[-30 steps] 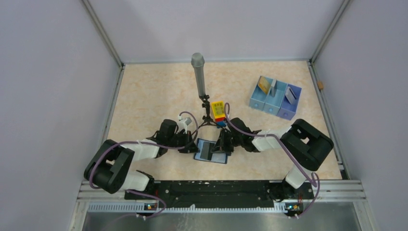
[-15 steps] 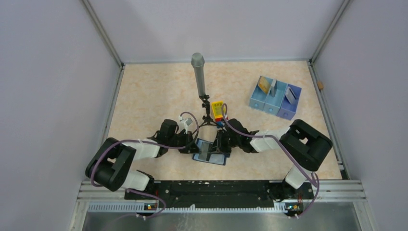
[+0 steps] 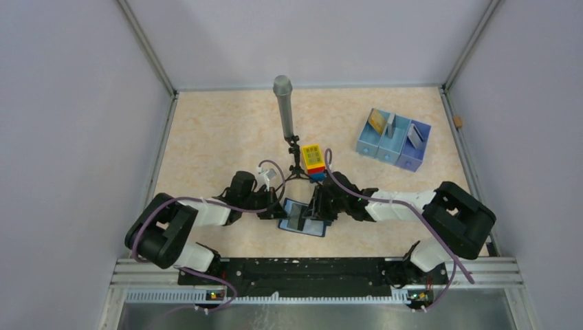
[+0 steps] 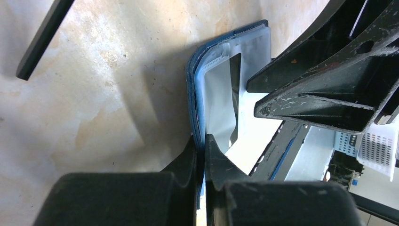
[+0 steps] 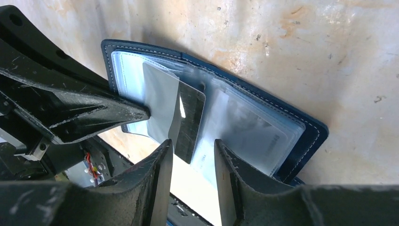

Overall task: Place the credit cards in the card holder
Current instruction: Insert the credit card into the card holder.

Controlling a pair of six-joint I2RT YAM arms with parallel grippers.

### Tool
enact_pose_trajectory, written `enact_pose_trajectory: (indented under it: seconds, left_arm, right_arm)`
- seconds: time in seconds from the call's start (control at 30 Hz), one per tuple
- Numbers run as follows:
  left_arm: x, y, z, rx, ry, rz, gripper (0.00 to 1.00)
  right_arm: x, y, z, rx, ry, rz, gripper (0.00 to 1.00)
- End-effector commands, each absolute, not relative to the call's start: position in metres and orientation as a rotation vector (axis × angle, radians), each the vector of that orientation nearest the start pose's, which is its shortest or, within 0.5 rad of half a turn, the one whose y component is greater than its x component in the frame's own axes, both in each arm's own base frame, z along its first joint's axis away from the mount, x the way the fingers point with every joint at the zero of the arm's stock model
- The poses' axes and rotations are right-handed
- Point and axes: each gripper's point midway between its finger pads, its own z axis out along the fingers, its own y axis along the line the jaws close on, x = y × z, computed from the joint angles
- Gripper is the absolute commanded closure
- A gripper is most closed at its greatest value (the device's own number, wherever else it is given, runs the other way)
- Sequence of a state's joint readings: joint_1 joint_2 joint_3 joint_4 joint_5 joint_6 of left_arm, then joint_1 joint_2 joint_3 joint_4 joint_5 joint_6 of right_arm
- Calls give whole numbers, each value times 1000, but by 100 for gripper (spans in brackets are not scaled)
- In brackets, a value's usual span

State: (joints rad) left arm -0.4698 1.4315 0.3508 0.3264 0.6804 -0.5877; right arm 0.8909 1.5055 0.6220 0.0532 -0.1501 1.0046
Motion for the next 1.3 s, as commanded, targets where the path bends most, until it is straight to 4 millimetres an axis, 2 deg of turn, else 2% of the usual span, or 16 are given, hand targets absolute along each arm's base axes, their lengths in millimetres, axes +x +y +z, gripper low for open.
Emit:
enact_pose_trajectory:
  seconds: [0.0,0.07,0.23,0.53,0.73,1.1,1.27]
  left_arm:
    - [186,-238,27,233,2454,-1287,100]
    - [185,-237,27,236,2454,-1289,100]
    - [185,-238,29,243,2452,-1298,86]
    - [184,-240,34,265,2437,-1321,72]
    - [182,-241,36,271,2432,-1333,71]
    - [180,-241,38,256,2431,-1350,71]
    - [183,-239,40,251,2425,-1324,71]
  right_arm:
    - [156,296,6,76,2754,829,64]
    - [157,303,7,72,2743,862,67]
    - [161,318,10,76,2722,915,68]
    - [169,335,21,68,2683,963,72]
    - [174,345,26,63,2658,995,80]
    - [180,361,45,114,2608,1078,79]
    - [185,362,53,139,2597,1050,81]
